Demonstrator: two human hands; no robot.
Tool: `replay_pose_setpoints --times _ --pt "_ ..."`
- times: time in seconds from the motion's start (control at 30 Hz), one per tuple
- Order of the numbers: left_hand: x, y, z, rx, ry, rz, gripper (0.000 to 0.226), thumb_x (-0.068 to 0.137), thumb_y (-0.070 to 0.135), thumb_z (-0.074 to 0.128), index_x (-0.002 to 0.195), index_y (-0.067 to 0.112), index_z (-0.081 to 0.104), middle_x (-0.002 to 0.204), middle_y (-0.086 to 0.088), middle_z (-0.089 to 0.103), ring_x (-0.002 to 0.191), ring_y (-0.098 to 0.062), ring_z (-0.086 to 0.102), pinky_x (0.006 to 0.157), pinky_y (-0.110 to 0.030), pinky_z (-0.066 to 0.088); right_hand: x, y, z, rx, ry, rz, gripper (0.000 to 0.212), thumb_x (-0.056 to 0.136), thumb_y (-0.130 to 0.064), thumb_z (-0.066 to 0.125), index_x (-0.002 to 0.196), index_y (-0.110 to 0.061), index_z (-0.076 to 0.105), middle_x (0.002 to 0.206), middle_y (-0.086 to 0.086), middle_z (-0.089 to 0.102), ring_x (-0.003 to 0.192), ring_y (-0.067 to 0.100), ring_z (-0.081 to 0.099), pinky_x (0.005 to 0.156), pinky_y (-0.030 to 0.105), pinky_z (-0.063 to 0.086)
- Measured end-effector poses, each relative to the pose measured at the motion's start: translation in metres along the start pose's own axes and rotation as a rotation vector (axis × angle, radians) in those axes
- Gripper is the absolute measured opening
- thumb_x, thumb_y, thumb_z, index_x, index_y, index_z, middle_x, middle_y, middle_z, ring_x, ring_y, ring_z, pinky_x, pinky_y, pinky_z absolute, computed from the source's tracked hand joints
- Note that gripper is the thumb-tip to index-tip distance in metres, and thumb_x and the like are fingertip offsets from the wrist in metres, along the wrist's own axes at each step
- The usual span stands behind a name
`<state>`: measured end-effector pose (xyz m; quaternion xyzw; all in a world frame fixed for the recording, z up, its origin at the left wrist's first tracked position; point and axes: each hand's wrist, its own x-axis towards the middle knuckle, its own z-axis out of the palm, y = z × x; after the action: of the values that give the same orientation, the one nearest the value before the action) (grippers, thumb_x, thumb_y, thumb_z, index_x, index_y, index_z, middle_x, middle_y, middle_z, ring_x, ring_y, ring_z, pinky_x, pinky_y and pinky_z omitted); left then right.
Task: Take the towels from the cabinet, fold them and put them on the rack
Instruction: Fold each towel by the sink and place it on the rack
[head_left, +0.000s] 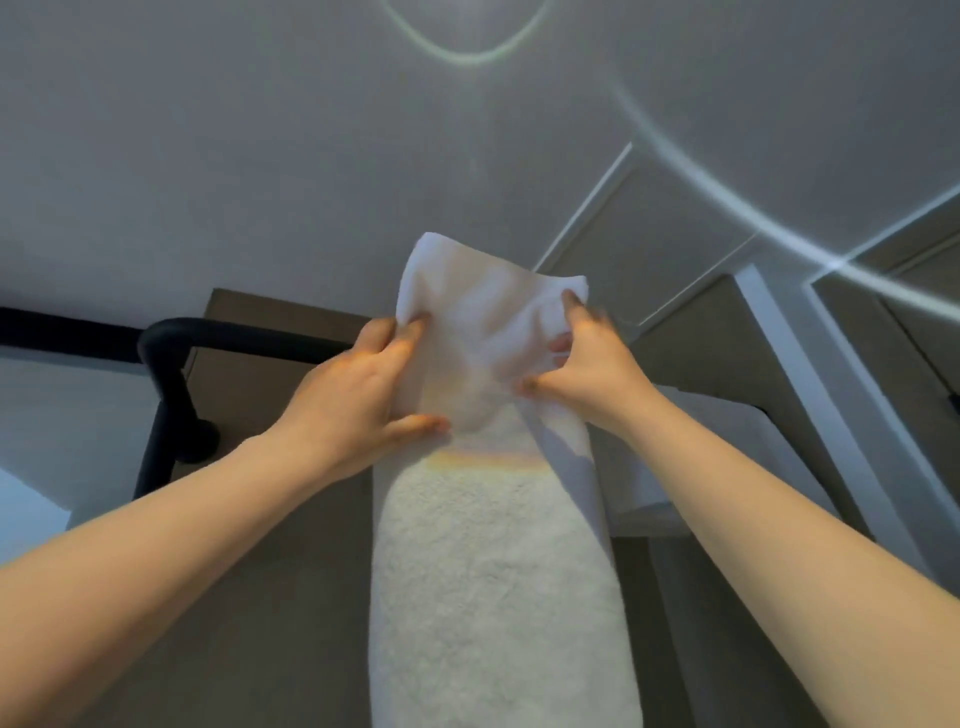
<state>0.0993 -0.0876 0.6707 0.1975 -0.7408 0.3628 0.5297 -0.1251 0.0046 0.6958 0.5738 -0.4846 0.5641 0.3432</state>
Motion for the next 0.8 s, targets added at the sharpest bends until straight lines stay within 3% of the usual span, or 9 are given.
replay_pose_setpoints --times 0.1,0.27,0.33,0.47,0.57,0.63,0.67,0.8 --pt "0.019 -0.008 0.002 0.068 -0.008 -0.010 0.103 0.074 0.070 0.061 0.153 0.027 0.011 0.146 -0.002 0.032 0.121 -0.031 0.049 0.083 -0.039 0.045 0.019 0.001 0.009 0.015 -0.010 0.042 0.118 0.071 -0.027 0.087 0.158 -0.017 0.007 0.154 0.021 0.023 0.140 0.032 0.037 0.113 0.041 0.036" --pt "0.044 -0.009 0.010 0.231 0.018 -0.049 0.099 0.071 0.077 0.056 0.150 0.028 0.021 0.132 0.003 0.044 0.119 -0.025 0.035 0.089 -0.035 0.034 0.046 0.007 0.024 -0.032 -0.029 0.079 0.120 0.072 -0.032 0.087 0.158 -0.016 0.005 0.155 0.018 0.019 0.142 0.029 0.032 0.114 0.036 0.033" --pt "0.053 -0.009 0.015 0.274 0.041 -0.039 0.094 0.073 0.076 0.055 0.148 0.028 0.025 0.127 0.002 0.049 0.118 -0.026 0.032 0.090 -0.037 0.029 0.056 0.011 0.025 -0.036 -0.010 0.064 0.117 0.072 -0.033 0.086 0.157 -0.014 0.008 0.153 0.017 0.021 0.140 0.028 0.034 0.113 0.034 0.033" --pt "0.069 -0.004 0.030 0.331 -0.008 -0.166 0.083 0.076 0.080 0.042 0.142 0.031 0.031 0.138 0.001 0.047 0.132 -0.029 0.029 0.096 -0.044 0.026 0.075 0.025 0.034 -0.022 0.046 -0.004 0.100 0.081 -0.039 0.078 0.154 -0.006 0.019 0.141 0.023 0.037 0.133 0.033 0.040 0.109 0.032 0.035" --pt "0.078 -0.001 0.041 0.420 -0.042 -0.257 0.083 0.077 0.083 0.014 0.136 0.030 0.042 0.134 0.000 0.053 0.127 -0.028 0.039 0.094 -0.044 0.030 0.084 0.039 0.048 -0.020 -0.051 -0.016 0.074 0.092 -0.042 0.065 0.147 -0.002 0.037 0.140 0.025 0.047 0.133 0.032 0.044 0.107 0.034 0.036" --pt "0.082 -0.002 0.045 0.493 -0.025 -0.276 0.088 0.078 0.080 0.001 0.123 0.030 0.056 0.125 -0.001 0.061 0.118 -0.026 0.049 0.088 -0.040 0.034 0.086 0.043 0.052 -0.075 -0.111 -0.076 0.044 0.099 -0.041 0.052 0.120 -0.005 0.064 0.128 0.023 0.059 0.122 0.029 0.054 0.095 0.029 0.040" --pt "0.084 -0.003 0.045 0.500 -0.020 -0.287 0.087 0.080 0.079 0.000 0.116 0.030 0.062 0.120 -0.002 0.064 0.114 -0.026 0.054 0.084 -0.037 0.035 0.084 0.044 0.052 -0.088 -0.127 -0.135 0.040 0.102 -0.041 0.047 0.108 -0.008 0.071 0.120 0.022 0.064 0.117 0.028 0.057 0.089 0.029 0.041" --pt "0.089 -0.008 0.042 0.475 -0.053 -0.306 0.080 0.087 0.076 0.007 0.092 0.025 0.068 0.103 -0.005 0.069 0.096 -0.026 0.061 0.074 -0.033 0.035 0.069 0.052 0.044 -0.148 -0.193 -0.301 0.051 0.102 -0.050 0.037 0.123 -0.014 0.068 0.132 0.015 0.063 0.124 0.028 0.056 0.101 0.035 0.043"
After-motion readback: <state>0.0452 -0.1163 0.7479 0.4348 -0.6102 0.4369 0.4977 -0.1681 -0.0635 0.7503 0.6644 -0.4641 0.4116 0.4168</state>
